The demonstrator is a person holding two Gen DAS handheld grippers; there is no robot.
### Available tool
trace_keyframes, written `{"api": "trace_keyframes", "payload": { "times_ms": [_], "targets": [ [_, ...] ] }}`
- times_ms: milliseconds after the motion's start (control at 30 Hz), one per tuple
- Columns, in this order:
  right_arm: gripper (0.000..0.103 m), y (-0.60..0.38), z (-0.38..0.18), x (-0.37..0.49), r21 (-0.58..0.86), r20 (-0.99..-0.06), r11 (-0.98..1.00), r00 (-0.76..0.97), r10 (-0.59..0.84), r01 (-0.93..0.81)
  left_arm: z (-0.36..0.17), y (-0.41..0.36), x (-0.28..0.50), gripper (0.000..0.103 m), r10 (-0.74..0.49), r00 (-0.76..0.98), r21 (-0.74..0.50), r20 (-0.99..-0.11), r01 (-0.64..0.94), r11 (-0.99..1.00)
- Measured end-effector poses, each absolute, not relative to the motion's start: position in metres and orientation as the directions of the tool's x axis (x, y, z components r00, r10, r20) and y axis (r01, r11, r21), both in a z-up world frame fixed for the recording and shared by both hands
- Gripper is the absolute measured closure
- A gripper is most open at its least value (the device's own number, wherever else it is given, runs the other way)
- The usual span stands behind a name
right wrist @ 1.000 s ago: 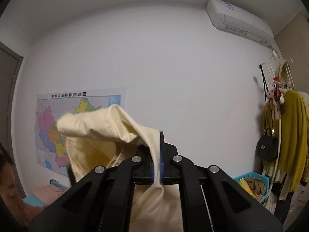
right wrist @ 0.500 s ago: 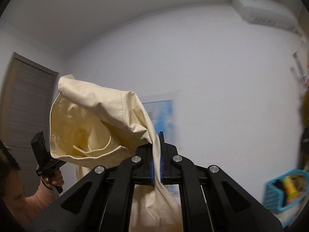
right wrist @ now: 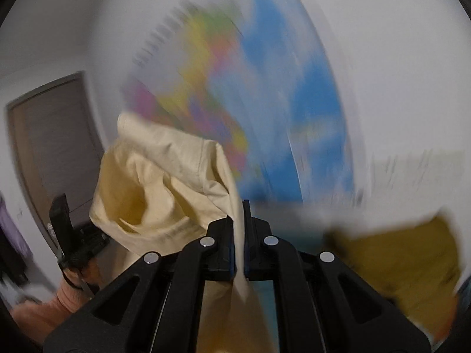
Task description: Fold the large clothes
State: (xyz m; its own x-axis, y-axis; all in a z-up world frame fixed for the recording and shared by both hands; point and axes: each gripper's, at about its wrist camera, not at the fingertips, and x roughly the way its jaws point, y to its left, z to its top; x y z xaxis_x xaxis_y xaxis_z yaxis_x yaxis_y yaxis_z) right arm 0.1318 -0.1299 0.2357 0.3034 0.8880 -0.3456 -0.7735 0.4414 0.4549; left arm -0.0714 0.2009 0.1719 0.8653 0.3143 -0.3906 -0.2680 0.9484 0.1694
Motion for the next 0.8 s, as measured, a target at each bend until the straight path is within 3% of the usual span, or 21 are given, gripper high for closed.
{"api": "trace_keyframes", "payload": {
  "times_ms": [167,267,333,400,433,467,500,567,600,633,700,733,767,800],
  "targets": [
    [0.099,-0.038,0.078,0.207,0.482,-0.627,0.578,0.201,0.753,-0.659,0.044,0.247,0.02,0.103,0.312,0.718,0.145,-0.622,-0.286,0.947],
    [0.099,-0.026,0.029,0.228,0.498,-0.683,0.612,0.158,0.714,-0.614,0.007,0.267,0.055,0.103,0.256,0.661,0.094,-0.706,-0.271,0.958],
    [0.099,-0.032,0.014,0.239,0.54,-0.673,0.607,0.135,0.727,-0.583,-0.009,0.273,0.053,0.101,0.247,0.637,0.089,-0.731,-0.269,0.959],
    [0.099,-0.037,0.015,0.241,0.54,-0.669,0.605,0.139,0.73,-0.585,-0.009,0.286,0.061,0.076,0.14,0.634,0.026,-0.761,-0.185,0.982],
    [0.099,-0.037,0.017,0.239,0.546,-0.66,0.595,0.135,0.739,-0.59,-0.007,0.289,0.058,0.045,0.101,0.63,0.006,-0.77,-0.151,0.989],
    [0.099,-0.038,0.022,0.235,0.545,-0.654,0.588,0.135,0.744,-0.597,-0.005,0.293,0.061,0.034,0.094,0.627,0.011,-0.773,-0.136,0.991],
    [0.099,-0.037,0.025,0.234,0.548,-0.645,0.577,0.134,0.752,-0.605,-0.005,0.29,0.062,0.034,0.102,0.629,0.027,-0.771,-0.128,0.991],
    [0.099,-0.031,0.033,0.245,0.552,-0.626,0.556,0.131,0.769,-0.621,-0.007,0.291,0.064,0.02,-0.011,0.611,-0.037,-0.791,-0.03,0.999],
    [0.099,-0.029,0.034,0.245,0.556,-0.617,0.546,0.129,0.776,-0.627,-0.011,0.289,0.066,0.019,-0.085,0.584,-0.094,-0.808,0.015,0.995],
    [0.099,-0.026,0.037,0.246,0.562,-0.611,0.539,0.125,0.782,-0.628,-0.014,0.285,0.067,0.019,-0.138,0.554,-0.135,-0.821,0.046,0.99],
    [0.099,-0.02,0.042,0.25,0.58,-0.589,0.515,0.112,0.801,-0.632,-0.024,0.275,0.07,0.037,-0.166,0.508,-0.133,-0.845,0.102,0.986],
    [0.099,-0.017,0.046,0.253,0.582,-0.582,0.508,0.111,0.806,-0.636,-0.029,0.269,0.071,0.073,-0.128,0.495,-0.087,-0.859,0.105,0.991],
    [0.099,-0.014,0.05,0.256,0.585,-0.571,0.498,0.111,0.813,-0.64,-0.034,0.265,0.072,0.094,-0.078,0.485,-0.04,-0.871,0.089,0.995],
    [0.099,-0.011,0.056,0.259,0.593,-0.548,0.478,0.109,0.829,-0.648,-0.032,0.264,0.072,0.098,-0.047,0.496,-0.012,-0.867,0.075,0.997]
  ]
}}
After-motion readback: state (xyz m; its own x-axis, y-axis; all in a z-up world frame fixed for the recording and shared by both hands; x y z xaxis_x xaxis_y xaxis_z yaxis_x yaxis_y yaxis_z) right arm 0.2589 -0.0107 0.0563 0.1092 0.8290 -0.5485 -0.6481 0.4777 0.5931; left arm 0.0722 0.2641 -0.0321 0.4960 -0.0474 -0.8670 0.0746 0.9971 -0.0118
